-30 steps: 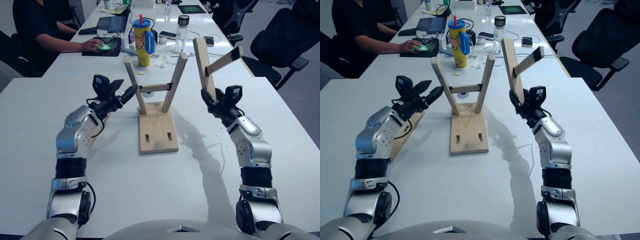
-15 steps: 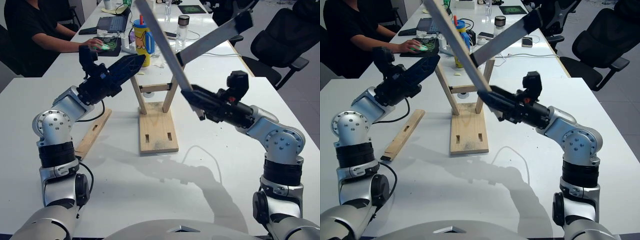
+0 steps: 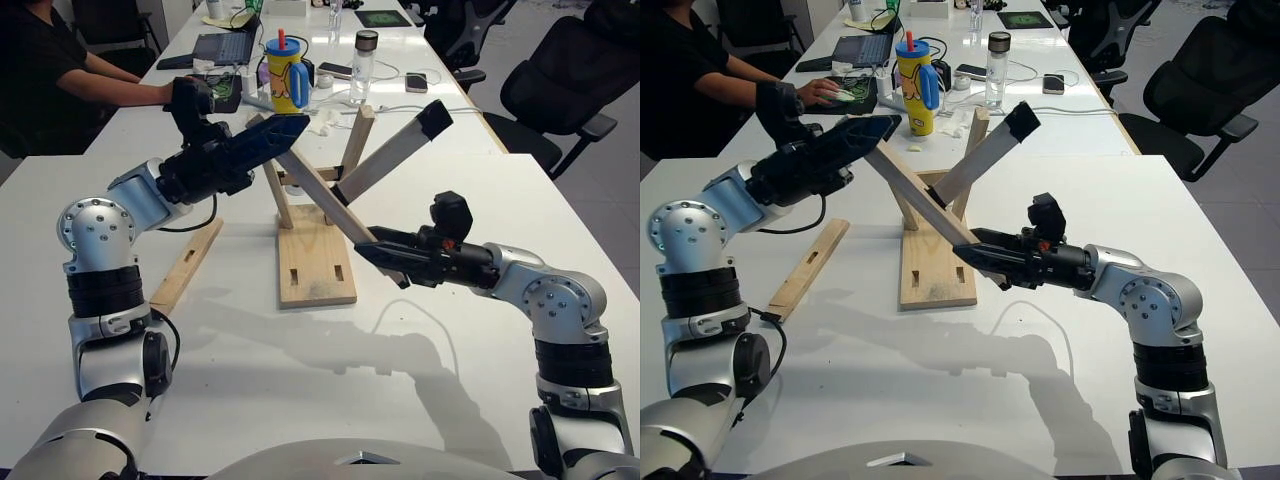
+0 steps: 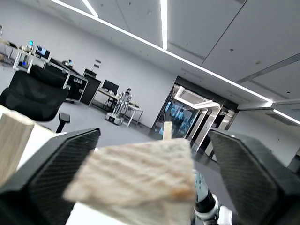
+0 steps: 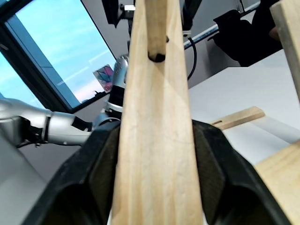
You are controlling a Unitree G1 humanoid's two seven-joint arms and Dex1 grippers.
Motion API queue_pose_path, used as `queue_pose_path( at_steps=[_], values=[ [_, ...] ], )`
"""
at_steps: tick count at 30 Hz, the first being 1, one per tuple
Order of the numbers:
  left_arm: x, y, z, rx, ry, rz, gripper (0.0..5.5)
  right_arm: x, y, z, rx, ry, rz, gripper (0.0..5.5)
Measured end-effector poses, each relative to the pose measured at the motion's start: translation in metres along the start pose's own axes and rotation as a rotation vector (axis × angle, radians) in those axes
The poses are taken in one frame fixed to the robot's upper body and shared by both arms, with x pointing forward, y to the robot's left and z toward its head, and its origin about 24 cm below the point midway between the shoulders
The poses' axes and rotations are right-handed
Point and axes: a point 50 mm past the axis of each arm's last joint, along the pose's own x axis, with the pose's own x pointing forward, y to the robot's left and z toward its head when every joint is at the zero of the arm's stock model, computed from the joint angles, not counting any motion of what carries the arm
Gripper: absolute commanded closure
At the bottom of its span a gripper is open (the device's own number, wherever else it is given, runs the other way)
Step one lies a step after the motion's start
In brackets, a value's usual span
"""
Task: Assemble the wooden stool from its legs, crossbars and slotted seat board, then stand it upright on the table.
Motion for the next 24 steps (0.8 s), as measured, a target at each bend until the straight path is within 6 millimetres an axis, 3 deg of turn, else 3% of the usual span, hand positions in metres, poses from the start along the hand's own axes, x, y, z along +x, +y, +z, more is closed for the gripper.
queue_pose_path(
  at_steps=[10, 16, 17, 20, 24],
  values=[
    [-0.006, -0.005, -0.006, -0.049, 0.131, -0.05, 3.5, 0.0, 0.005, -0.003, 0.01, 0.004, 0.044, 3.45],
    [-0.008, -0.006, -0.007, -0.053, 0.168, -0.057, 3.5, -0.001, 0.003, -0.006, 0.01, 0.019, 0.056, 3.45],
    [-0.009, -0.006, -0.006, -0.049, 0.174, -0.053, 3.5, -0.001, 0.001, -0.006, 0.0, 0.018, 0.051, 3.09],
    [-0.012, -0.006, -0.006, -0.036, 0.189, -0.039, 3.5, -0.002, -0.001, -0.006, -0.01, 0.014, 0.037, 2.78],
    [-0.034, -0.004, 0.001, -0.005, 0.215, 0.037, 3.5, -0.004, -0.006, -0.015, -0.093, 0.089, -0.044, 2.3]
  ],
)
